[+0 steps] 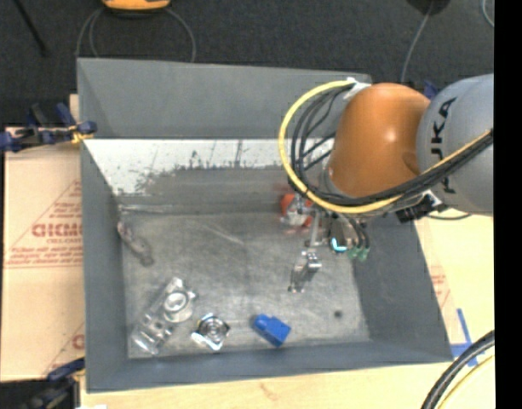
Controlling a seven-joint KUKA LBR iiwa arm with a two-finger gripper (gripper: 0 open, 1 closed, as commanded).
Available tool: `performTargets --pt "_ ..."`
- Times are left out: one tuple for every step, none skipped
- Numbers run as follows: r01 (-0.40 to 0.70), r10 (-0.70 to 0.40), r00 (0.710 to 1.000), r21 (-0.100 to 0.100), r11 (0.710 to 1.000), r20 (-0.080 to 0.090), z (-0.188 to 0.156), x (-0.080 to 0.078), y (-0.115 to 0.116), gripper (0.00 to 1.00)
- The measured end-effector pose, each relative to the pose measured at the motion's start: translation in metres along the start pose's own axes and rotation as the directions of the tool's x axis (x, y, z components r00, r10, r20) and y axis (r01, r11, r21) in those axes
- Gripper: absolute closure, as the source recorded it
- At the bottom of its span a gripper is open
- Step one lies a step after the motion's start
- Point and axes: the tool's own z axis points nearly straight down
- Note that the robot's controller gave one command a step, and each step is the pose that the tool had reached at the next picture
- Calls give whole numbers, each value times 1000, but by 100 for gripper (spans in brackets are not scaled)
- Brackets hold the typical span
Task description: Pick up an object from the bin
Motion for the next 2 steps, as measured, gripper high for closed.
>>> performTargets --pt "94 -94 996 1 996 -2 58 56 25 0" --pt "129 -129 991 3 992 19 123 62 19 0"
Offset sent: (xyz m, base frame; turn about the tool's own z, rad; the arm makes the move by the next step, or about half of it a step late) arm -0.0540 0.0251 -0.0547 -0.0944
